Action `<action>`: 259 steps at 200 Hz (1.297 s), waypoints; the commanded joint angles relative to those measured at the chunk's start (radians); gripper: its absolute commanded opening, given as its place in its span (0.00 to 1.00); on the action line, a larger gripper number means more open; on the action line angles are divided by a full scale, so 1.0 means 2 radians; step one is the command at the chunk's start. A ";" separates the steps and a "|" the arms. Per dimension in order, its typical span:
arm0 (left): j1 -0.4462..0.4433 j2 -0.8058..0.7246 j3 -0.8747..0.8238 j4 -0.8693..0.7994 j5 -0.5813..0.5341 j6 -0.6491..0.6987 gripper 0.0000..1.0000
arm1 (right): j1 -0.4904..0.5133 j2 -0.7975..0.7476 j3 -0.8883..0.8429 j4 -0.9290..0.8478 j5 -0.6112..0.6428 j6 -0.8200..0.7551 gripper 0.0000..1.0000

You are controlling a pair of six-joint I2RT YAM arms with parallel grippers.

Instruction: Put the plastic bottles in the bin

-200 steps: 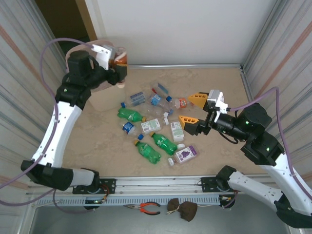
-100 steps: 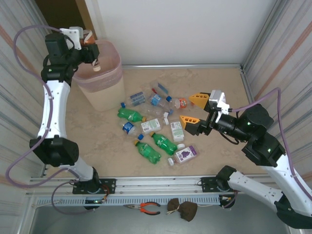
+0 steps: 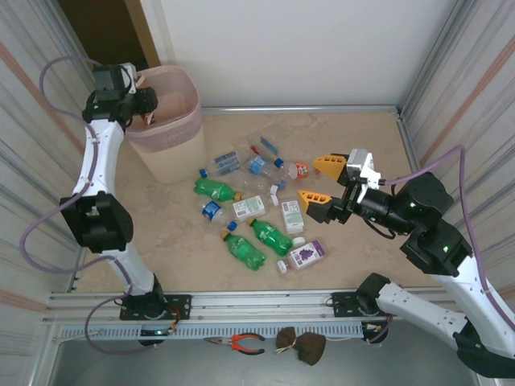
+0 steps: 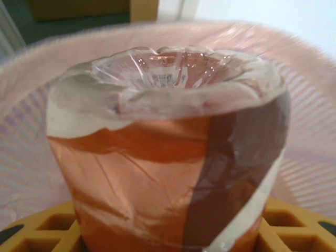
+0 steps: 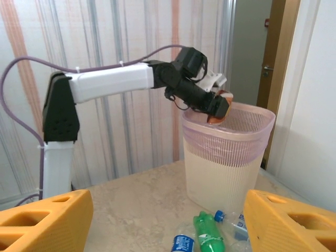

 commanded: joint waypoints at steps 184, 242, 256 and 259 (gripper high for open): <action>-0.010 0.198 0.071 -0.172 -0.024 -0.039 0.70 | 0.004 -0.019 -0.029 0.004 0.002 0.021 0.74; -0.010 0.182 0.084 -0.175 -0.026 -0.044 0.88 | 0.003 -0.021 -0.031 0.006 0.004 0.024 0.74; -0.010 0.173 0.087 -0.173 -0.021 -0.044 0.90 | 0.003 -0.021 -0.031 0.006 0.004 0.024 0.74; -0.010 0.170 0.087 -0.173 -0.020 -0.044 0.91 | 0.003 -0.021 -0.031 0.006 0.004 0.024 0.74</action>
